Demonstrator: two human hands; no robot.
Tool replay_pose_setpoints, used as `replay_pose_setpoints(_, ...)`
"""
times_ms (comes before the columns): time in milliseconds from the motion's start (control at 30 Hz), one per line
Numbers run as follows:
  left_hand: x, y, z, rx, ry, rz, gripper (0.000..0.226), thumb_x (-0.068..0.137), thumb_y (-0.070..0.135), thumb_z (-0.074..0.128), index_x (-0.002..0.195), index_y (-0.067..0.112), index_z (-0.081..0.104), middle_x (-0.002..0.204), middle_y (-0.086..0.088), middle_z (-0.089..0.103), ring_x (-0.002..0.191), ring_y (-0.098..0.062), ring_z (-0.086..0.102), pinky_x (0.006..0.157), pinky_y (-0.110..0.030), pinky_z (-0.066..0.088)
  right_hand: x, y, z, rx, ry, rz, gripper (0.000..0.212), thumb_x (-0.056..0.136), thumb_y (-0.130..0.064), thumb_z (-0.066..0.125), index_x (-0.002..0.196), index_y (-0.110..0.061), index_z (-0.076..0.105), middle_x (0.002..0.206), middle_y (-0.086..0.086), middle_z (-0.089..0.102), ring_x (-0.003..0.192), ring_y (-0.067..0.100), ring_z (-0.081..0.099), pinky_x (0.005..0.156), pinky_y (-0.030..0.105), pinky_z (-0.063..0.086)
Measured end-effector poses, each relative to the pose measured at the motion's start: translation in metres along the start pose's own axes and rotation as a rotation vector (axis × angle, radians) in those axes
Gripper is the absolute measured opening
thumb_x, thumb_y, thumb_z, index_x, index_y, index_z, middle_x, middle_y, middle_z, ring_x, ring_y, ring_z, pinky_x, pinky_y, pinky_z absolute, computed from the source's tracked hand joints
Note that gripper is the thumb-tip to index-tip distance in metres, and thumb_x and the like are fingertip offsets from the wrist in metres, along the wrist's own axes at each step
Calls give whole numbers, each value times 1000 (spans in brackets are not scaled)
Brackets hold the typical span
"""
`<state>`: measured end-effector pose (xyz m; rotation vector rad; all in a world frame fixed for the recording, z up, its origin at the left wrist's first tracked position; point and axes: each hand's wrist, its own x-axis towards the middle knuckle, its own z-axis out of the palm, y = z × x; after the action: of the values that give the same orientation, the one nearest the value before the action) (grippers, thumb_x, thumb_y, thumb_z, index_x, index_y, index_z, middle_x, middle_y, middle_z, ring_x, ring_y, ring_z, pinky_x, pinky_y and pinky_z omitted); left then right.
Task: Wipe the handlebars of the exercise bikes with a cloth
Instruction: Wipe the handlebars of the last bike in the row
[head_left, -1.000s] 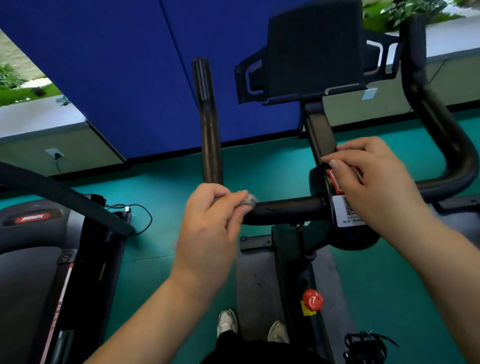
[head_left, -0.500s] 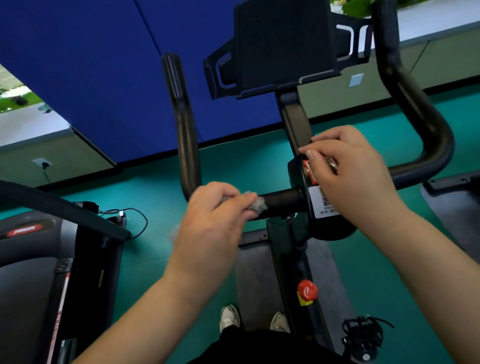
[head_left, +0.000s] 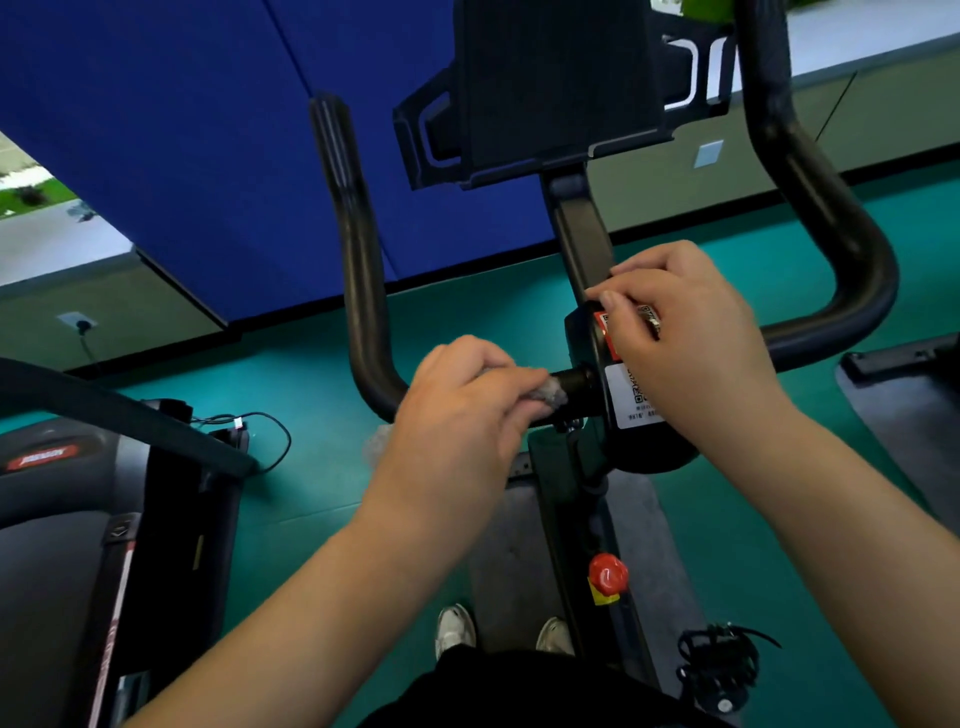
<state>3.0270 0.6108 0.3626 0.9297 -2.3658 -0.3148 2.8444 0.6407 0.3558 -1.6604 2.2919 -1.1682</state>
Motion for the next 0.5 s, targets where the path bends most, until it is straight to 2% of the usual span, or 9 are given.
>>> replay_pose_setpoints(167,16,17,10,-18,-63,-33,28,84,30,57,93,9,74,84,-3,59,81,-22,55,73,-26,38,1,0,3,-21,15,-2,20,92,-21,52,97,-17,71,96,-8,46,90,16,52,74,24,35)
replay_pose_setpoints(267,24,23,14,-18,-95,-38,24,79,25,63,93,10,75,83,-3,60,82,-24,57,73,-26,37,1,1,2,-17,10,20,20,92,-22,52,98,-18,70,94,-7,46,90,15,51,73,24,35)
replay_pose_setpoints(400,4,13,9,26,-101,58,24,78,18,69,100,10,73,89,-3,60,85,-22,55,74,-29,41,-1,0,2,-19,6,9,21,92,-23,51,99,-18,70,93,-7,47,88,13,50,73,23,35)
replay_pose_setpoints(500,13,20,7,17,-84,36,21,84,22,64,99,11,73,88,-4,61,85,-23,55,75,-31,40,1,0,2,-16,10,14,20,92,-23,52,98,-18,71,93,-6,47,89,14,51,74,24,36)
